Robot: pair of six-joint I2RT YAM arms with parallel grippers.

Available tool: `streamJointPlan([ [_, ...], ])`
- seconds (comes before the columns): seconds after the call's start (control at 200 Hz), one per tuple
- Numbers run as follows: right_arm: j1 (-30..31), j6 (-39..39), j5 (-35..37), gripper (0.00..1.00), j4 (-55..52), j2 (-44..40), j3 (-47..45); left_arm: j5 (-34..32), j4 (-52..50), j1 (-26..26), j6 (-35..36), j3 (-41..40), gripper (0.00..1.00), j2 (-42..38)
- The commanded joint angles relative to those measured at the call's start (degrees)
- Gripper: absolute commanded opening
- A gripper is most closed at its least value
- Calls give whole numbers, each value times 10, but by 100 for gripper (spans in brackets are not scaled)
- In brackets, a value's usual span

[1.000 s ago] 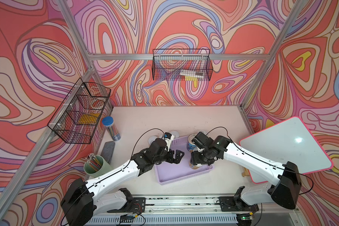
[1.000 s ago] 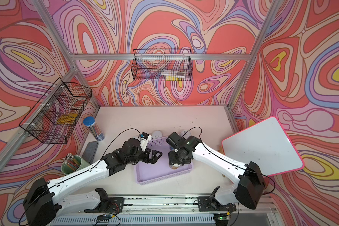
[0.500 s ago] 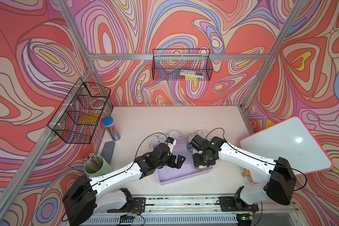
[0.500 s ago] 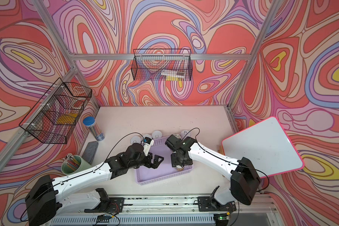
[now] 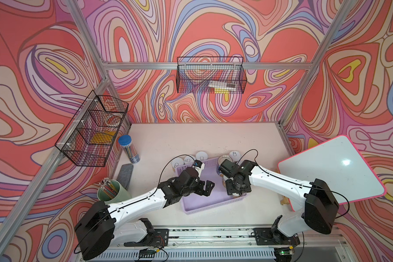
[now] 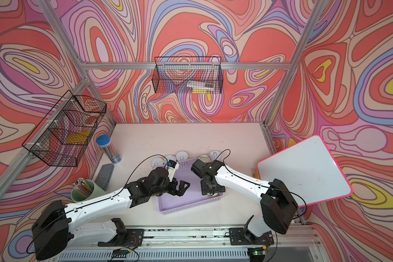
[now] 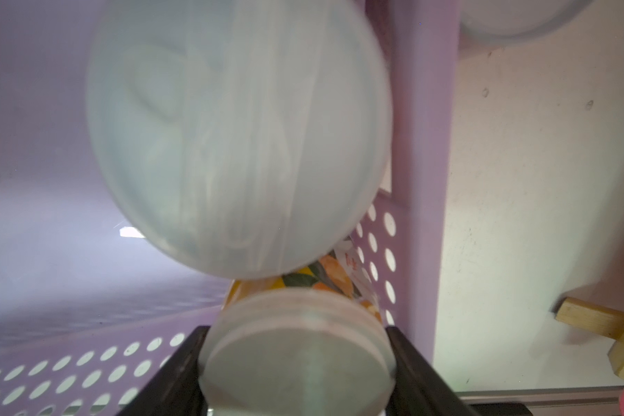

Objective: Put the canned food in the basket
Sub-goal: Place the canned food in the basket.

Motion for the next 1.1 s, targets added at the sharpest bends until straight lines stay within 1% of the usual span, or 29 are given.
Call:
streamJointPlan([
  [0.0,3,16,20,0,12,11,-10,-12,-11,-4,1,6,99,5],
  [0.14,2,23,27,0,17,19,-14,-15,-14,-5,1,6,99,2],
  [0.19,3,27,32,5,16,22,-15,-16,-15,-4,2,7,99,3],
  [0.25,2,33,41,12,10,24,-13,-16,-18,-5,1,8,99,4],
  [0.325,2,42,50,23,2,22,-10,-16,-18,-6,-1,8,99,4],
  [0.406,2,48,57,39,-5,17,-6,-17,-18,-5,-2,8,99,5],
  [0.441,2,50,59,45,-9,14,-3,-18,-20,-6,-2,9,99,6],
  [0.571,3,53,57,58,-11,3,0,-16,-19,-6,3,13,99,14],
  [0.766,3,59,55,68,-24,-11,4,-11,-11,-5,-2,14,99,22],
  [0.826,2,60,54,72,-28,-16,6,-11,-10,-5,0,16,99,26],
  [0.876,2,59,54,78,-28,-19,7,-11,-9,-6,2,18,99,30],
  [0.961,3,59,55,80,-33,-20,11,-9,-9,-6,2,21,99,36],
  [1.016,2,60,56,85,-37,-20,13,-7,-6,-6,0,21,99,38],
  [1.097,3,60,54,86,-38,-21,14,-6,-6,-5,0,22,99,40],
])
